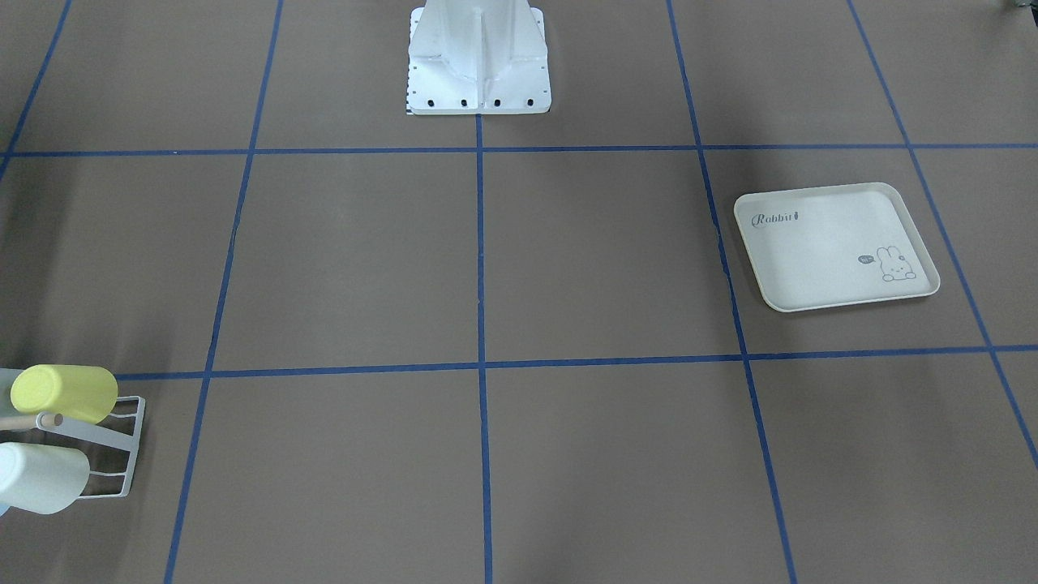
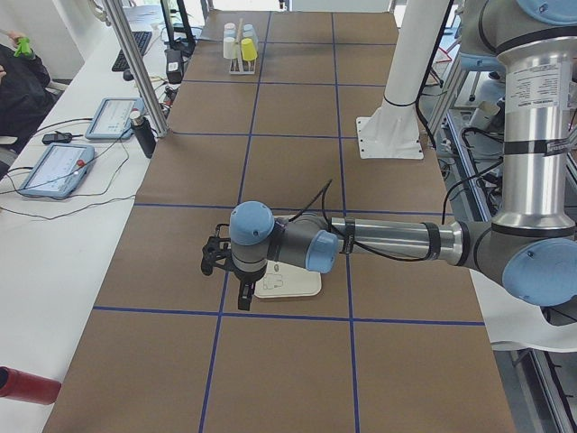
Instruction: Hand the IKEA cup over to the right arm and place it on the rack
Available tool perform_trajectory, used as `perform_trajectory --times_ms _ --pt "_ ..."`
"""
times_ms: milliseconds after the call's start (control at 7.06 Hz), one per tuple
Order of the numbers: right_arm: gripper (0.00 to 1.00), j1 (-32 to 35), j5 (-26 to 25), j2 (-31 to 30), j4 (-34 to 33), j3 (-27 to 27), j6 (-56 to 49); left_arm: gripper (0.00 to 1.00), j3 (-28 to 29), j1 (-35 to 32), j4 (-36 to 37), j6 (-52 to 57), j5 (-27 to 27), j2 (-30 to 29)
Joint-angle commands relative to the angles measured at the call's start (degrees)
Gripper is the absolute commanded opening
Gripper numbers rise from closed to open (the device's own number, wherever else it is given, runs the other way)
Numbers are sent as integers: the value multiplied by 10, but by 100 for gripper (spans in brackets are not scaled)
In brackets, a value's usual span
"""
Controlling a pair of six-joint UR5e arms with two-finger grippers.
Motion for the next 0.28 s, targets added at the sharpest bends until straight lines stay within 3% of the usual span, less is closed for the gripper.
perform_trajectory --times_ms 0,142 --pt "100 0 0 0 0 1 0 100 -3 0 -1 1 -14 0" --pt "100 0 0 0 0 0 0 100 -5 0 -1 1 -14 0"
